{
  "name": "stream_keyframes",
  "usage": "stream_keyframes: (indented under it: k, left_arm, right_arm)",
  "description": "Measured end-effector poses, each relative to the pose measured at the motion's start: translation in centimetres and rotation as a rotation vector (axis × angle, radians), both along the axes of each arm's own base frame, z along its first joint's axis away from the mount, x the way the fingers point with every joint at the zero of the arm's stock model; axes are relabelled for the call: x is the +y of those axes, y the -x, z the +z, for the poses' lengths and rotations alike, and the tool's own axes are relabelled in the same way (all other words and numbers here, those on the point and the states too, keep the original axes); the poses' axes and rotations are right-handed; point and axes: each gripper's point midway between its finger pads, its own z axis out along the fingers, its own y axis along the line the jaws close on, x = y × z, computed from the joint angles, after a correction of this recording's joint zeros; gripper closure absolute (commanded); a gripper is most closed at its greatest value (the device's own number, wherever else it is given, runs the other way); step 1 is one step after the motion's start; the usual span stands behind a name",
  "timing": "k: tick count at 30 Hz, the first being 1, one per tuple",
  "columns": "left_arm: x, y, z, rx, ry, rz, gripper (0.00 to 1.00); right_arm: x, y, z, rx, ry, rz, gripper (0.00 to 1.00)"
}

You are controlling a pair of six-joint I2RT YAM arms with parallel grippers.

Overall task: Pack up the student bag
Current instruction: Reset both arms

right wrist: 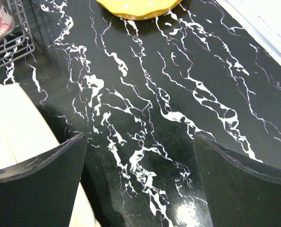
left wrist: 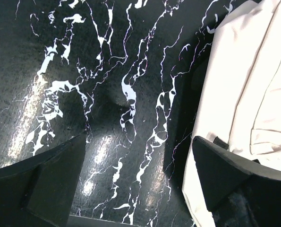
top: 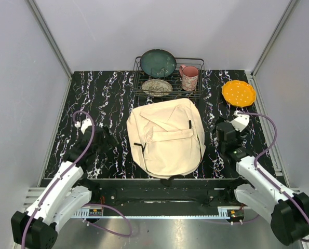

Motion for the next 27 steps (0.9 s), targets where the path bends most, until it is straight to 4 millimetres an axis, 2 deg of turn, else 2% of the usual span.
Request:
stream_keyframes:
  k: [4,9,13,16,20,23,25,27]
  left_arm:
    - [0.0,0.6,0.0,-0.008,0.012,-0.005,0.01]
    - [0.0,0.7,1.4,-0.071,0.039,0.0,0.01]
    - [0.3,0.7,2.2,-0.112,0.05,0.019,0.01]
    - [0.7,0.6,2.7,-0.137,0.05,0.046,0.01]
    - [1.5,0.4,3.0,-0.158,0.035,0.093,0.01]
    - [2.1,0.3,3.1,-0.168,0.022,0.128,0.01]
    - [2.4,0.2,3.1,-0.173,0.016,0.145,0.01]
    - [2.6,0.1,3.2,-0.179,0.009,0.154,0.01]
  right_arm:
    - [0.1,-1.8,0.2,-0.035,0.031,-0.011,0.0]
    - [0.1,-4.7,-0.4,0.007,0.228,0.052,0.0]
    - [-1.1,-6.3,-2.5,0.072,0.314,0.043,0.0]
    - [-2.0,-7.1,-4.3,0.101,0.306,0.03,0.0]
    - [-2.6,-9.4,-5.6,0.137,0.324,0.052,0.0]
    - [-2.5,-11.8,-5.0,0.093,0.36,0.06,0.0]
    - [-2.8,-12.1,-5.0,0.075,0.351,0.065,0.0]
    - [-4.1,-11.8,-4.7,0.046,0.33,0.044,0.0]
